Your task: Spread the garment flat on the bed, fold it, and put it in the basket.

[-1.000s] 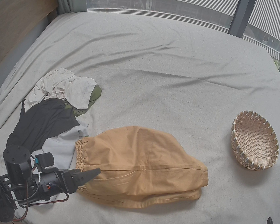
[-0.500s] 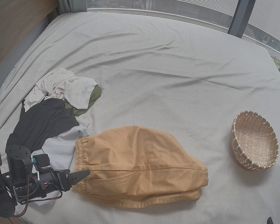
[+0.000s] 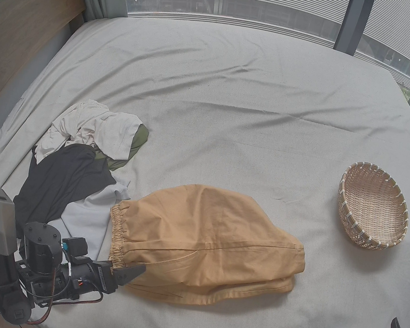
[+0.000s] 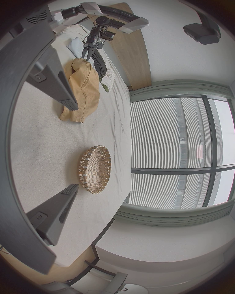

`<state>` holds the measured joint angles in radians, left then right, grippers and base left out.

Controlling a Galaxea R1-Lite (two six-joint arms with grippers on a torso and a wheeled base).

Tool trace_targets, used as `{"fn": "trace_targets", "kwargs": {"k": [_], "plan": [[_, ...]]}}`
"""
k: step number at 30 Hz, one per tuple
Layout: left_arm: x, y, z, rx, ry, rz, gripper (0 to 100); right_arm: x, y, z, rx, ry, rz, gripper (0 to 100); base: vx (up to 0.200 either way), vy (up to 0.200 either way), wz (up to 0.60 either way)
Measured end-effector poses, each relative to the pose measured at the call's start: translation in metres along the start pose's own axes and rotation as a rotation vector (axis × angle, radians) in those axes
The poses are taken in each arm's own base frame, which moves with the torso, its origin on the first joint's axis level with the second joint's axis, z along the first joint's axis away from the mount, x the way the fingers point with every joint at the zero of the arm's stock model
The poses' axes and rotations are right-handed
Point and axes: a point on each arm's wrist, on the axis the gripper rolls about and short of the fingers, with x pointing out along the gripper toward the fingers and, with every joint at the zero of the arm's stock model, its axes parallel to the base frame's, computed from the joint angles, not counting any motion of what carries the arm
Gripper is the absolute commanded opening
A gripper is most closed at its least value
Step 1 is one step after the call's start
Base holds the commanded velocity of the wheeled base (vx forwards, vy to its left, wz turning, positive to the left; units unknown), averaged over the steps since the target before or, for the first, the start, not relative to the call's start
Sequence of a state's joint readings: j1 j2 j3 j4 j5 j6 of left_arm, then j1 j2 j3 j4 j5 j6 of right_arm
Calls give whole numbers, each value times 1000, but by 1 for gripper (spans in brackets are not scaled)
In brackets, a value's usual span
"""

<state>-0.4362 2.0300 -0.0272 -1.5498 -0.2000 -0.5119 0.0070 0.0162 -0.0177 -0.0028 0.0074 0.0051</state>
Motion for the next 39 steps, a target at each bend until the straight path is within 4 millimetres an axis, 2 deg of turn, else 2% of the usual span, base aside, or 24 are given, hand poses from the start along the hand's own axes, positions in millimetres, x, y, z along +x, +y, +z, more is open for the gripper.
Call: {"fn": "trace_targets", "kwargs": {"k": [13,21,34,35,39], "plan": [[11,-14,10,43,-51,-68,100,0,0,0,0,0,0,100,0,0,0],[16,-13,7,143,-37,-66,100,0,0,0,1,0,0,100,0,0,0],[35,-14,13,158,-69,-80,100,0,0,0,1,0,0,100,0,0,0],[35,-14,13,158,-68,-80,0,0,0,0,1,0,0,100,0,0,0],[38,-13,15,154,-77,-78,0,0,0,0,1,0,0,100,0,0,0]]}}
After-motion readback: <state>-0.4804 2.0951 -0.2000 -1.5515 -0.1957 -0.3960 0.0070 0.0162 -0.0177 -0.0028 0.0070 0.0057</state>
